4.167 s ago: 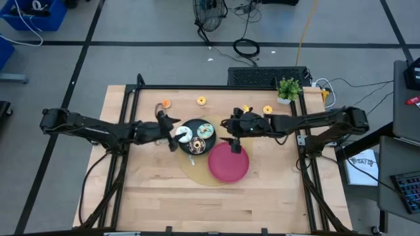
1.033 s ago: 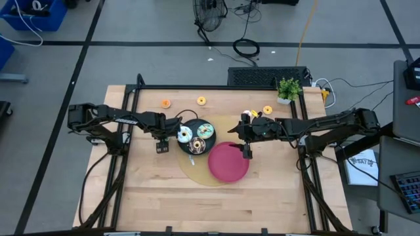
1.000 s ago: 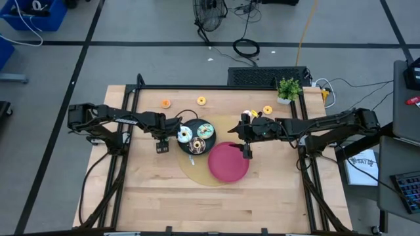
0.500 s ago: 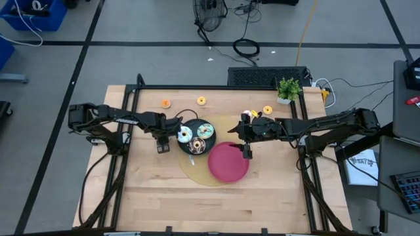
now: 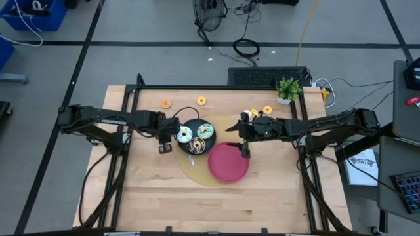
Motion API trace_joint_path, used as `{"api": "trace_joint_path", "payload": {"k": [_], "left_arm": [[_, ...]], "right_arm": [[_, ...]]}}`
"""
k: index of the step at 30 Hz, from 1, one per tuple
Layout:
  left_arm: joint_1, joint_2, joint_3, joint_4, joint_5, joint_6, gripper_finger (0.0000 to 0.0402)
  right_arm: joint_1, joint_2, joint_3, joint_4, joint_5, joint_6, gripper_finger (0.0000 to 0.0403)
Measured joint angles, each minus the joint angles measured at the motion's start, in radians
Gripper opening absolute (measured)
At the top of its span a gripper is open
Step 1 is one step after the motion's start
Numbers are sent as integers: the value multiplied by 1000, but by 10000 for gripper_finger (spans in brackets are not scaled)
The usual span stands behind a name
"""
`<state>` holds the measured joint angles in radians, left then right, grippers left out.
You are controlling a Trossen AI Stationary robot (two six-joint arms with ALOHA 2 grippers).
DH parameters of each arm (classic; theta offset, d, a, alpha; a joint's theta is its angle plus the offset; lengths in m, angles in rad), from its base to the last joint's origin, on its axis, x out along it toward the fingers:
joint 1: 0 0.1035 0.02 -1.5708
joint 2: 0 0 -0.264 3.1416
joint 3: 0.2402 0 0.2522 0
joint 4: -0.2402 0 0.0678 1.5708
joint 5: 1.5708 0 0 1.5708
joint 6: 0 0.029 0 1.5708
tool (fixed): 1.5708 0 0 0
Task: Pick & Place donuts
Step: Put the small green donut on the pink plate
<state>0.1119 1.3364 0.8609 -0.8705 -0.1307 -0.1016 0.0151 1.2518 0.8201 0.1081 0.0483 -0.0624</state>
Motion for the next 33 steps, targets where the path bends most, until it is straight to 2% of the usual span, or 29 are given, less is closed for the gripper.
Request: {"api": "trace_joint_path", "payload": {"k": [4, 9, 16, 22, 33], "left_arm": [[-73, 0, 94, 5, -97, -32, 90], [-148, 78, 216, 4, -207, -48, 90], [-172, 281, 384, -16, -220, 12, 90], [-179, 400, 461, -14, -219, 74, 90], [-210, 388, 476, 10, -220, 91, 90]], "right_arm": [[0, 33, -95, 246, 0, -9, 258], [0, 136, -178, 542, -1, -29, 258], [13, 316, -128, 660, -1, -28, 258], [13, 408, -72, 678, -1, -35, 258], [6, 533, -7, 742, 0, -59, 258]]}}
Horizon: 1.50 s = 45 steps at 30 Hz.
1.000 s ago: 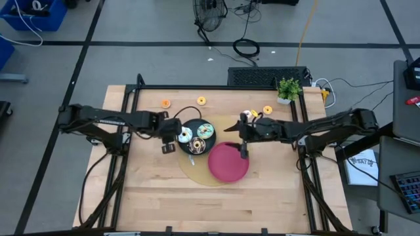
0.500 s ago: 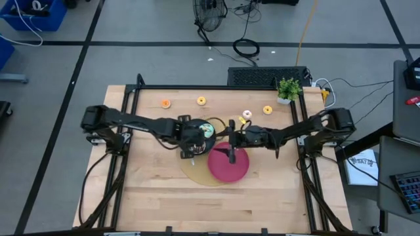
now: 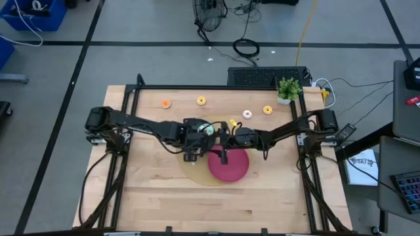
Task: Pick & Place donuts
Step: Put the small green donut on the pink plate
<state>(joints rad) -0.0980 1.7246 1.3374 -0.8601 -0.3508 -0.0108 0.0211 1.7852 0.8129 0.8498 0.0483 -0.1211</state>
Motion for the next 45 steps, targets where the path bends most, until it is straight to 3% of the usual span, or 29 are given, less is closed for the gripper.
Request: {"api": "trace_joint_path", "payload": {"k": [9, 25, 34, 45], "left_arm": [[-31, 1, 0, 1, 1, -5, 90], [-36, 1, 0, 1, 11, 9, 90], [-35, 1, -1, 33, 43, 29, 90], [-35, 1, -1, 61, 81, 31, 90]], "right_arm": [[-30, 35, 59, -20, -1, 1, 258], [-33, 34, 65, -39, -101, 4, 258], [-35, 36, 65, -37, -104, -26, 258], [-35, 125, 125, -46, -103, -42, 258]]}}
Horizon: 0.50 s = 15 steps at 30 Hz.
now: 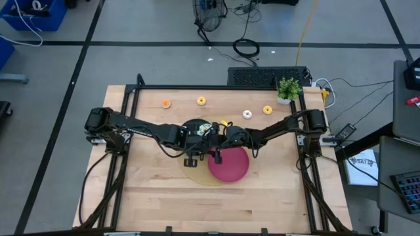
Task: Pick & Place donuts
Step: Put the small green donut on the pink plate
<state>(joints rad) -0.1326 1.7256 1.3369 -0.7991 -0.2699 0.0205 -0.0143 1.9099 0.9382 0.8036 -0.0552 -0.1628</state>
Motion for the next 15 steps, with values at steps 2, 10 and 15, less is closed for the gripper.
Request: {"api": "trace_joint_path", "payload": {"k": [2, 10, 15], "left_arm": [[0, 0, 0, -10, 0, -7, 90], [0, 0, 0, -36, -16, -12, 90], [0, 0, 0, -37, -17, -25, 90]], "right_arm": [[0, -3, 0, 1, 1, -3, 258], [0, -7, 0, -17, 2, -3, 258], [0, -7, 0, -8, 2, -3, 258]]}}
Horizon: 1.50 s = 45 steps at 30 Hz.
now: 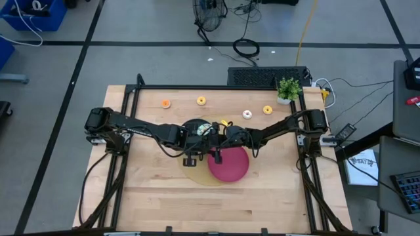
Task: Pick & Place donuts
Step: Put the small green donut on the pink plate
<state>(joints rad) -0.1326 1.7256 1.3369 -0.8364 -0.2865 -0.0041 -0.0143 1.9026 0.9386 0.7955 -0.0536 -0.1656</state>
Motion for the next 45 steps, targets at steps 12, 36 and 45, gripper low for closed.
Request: {"api": "trace_joint_path", "payload": {"k": [12, 36, 45], "left_arm": [[0, 0, 0, 0, 9, -5, 90], [0, 0, 0, 37, 14, -51, 90], [0, 0, 0, 22, 14, -71, 90]], "right_arm": [[0, 0, 0, 25, 0, -7, 237], [0, 0, 0, 30, -3, -4, 154], [0, 0, 0, 29, -2, -4, 132]]}}
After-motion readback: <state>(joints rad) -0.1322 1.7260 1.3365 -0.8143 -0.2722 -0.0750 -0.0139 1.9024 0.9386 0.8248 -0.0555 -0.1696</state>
